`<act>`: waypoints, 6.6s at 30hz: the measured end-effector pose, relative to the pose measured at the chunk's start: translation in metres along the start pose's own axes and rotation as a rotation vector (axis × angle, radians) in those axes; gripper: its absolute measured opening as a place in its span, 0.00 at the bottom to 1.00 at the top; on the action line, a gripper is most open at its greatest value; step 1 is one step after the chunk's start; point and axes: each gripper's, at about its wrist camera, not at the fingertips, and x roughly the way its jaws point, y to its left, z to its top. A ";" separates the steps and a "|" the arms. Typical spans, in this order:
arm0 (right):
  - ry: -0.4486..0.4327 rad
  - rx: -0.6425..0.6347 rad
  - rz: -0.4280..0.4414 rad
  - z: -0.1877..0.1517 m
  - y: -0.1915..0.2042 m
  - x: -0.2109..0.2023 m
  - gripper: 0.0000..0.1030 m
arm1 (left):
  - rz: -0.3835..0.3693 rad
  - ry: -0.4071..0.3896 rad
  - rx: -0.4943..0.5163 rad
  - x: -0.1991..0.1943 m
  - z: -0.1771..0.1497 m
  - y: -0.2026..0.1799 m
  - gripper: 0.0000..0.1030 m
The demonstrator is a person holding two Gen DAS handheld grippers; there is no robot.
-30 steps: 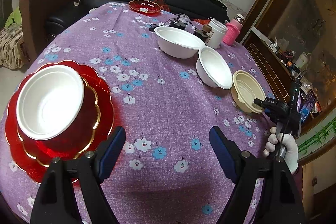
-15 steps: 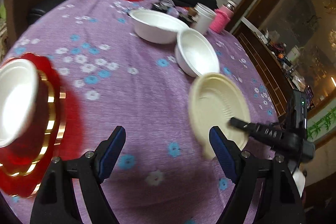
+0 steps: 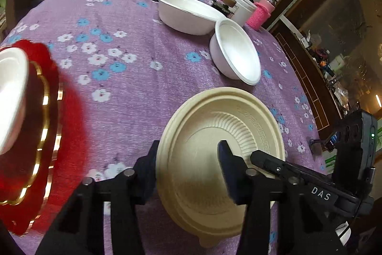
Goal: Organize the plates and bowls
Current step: 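Carry the cream bowl onto the white plate on the stack, open the right tool, then withdraw the right tool and move it to the large white bowl, then close the right tool on the rim of the large white bowl, then carry the large white bowl onto the cream bowl and open the right tool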
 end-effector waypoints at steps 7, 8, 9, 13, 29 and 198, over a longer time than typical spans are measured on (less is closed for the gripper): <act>-0.006 -0.072 0.001 -0.001 0.041 0.006 0.13 | 0.010 -0.079 -0.030 -0.037 -0.002 0.021 0.39; -0.004 -0.075 0.007 -0.001 0.045 0.007 0.13 | 0.013 -0.087 -0.036 -0.043 -0.002 0.025 0.39; -0.001 -0.080 0.015 -0.001 0.049 0.008 0.13 | 0.016 -0.093 -0.044 -0.048 -0.002 0.029 0.39; 0.003 -0.122 0.023 0.010 0.080 0.015 0.13 | 0.055 -0.130 -0.072 -0.073 0.003 0.046 0.39; 0.012 -0.405 0.057 0.042 0.263 0.085 0.14 | 0.308 -0.221 -0.238 -0.141 0.041 0.175 0.39; -0.193 -0.175 0.008 0.088 0.074 -0.008 0.24 | 0.144 -0.093 -0.085 -0.019 0.073 0.002 0.22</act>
